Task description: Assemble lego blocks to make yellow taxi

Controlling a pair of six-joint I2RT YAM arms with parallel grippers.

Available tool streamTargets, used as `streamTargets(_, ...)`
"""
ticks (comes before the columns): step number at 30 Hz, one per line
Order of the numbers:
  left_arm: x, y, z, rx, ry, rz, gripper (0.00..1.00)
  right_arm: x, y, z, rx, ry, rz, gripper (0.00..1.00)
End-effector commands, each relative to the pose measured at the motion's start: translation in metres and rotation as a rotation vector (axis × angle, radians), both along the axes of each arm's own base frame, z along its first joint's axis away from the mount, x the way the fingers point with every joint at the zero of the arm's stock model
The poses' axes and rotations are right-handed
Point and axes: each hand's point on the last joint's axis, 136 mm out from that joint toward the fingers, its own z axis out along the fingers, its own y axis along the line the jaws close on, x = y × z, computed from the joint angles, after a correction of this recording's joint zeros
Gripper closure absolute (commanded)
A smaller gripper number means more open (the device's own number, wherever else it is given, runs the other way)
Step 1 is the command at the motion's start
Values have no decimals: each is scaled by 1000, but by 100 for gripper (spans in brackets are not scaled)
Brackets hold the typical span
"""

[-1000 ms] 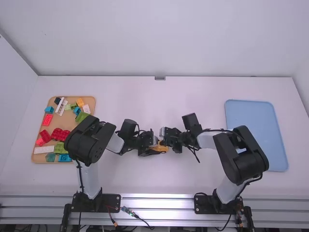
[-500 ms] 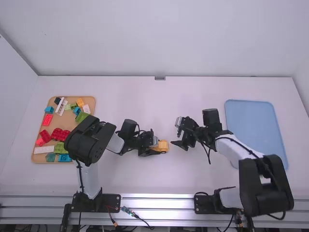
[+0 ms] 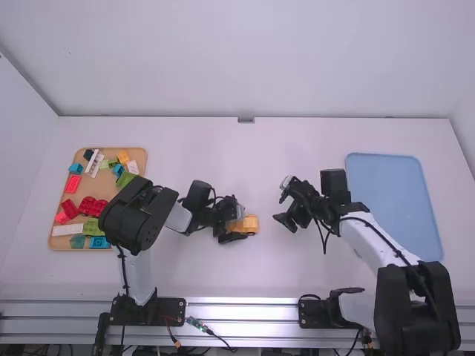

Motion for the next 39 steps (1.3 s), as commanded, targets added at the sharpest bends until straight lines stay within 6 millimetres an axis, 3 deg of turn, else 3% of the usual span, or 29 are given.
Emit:
streamTargets(1, 3, 1, 0, 18, 19, 15, 0, -3, 3, 2, 3, -1, 5, 1)
streamTargets(11, 20, 21, 23, 160, 36, 119, 1, 0, 2, 2, -13, -11, -3, 1)
streamTargets(17, 22, 29, 54, 220, 7, 133, 1, 0, 1, 2, -13, -13, -6, 1)
streamTargets(21, 34, 52, 86, 287, 20, 259, 1, 4, 1, 4, -8, -28, -10, 1)
streamTargets(24, 52, 90, 117, 313, 94, 526, 1, 11, 2, 10, 13, -44, -37, 1)
streamTargets(25, 53, 92, 119, 314, 99, 543, 1, 12, 3, 10, 16, -46, -39, 1)
streamTargets(28, 72, 157, 143, 251, 248, 951, 1, 17, 4, 15, 32, -65, -54, 1)
streamTargets(29, 72, 161, 144, 248, 255, 970, 1, 18, 4, 15, 32, -67, -53, 1)
streamTargets(30, 73, 185, 149, 213, 310, 1101, 1, 18, 5, 16, 32, -71, -52, 1)
streamTargets(32, 71, 216, 151, 161, 395, 1259, 1, 18, 7, 16, 34, -76, -45, 1)
streamTargets(33, 71, 219, 151, 156, 402, 1275, 1, 18, 7, 16, 34, -76, -45, 1)
streamTargets(35, 59, 264, 148, 128, 500, 1477, 1, 21, 6, 19, 37, -93, -49, 1)
streamTargets(39, 34, 321, 134, 224, 539, 1700, 1, 27, 8, 24, 46, -128, -46, 1)
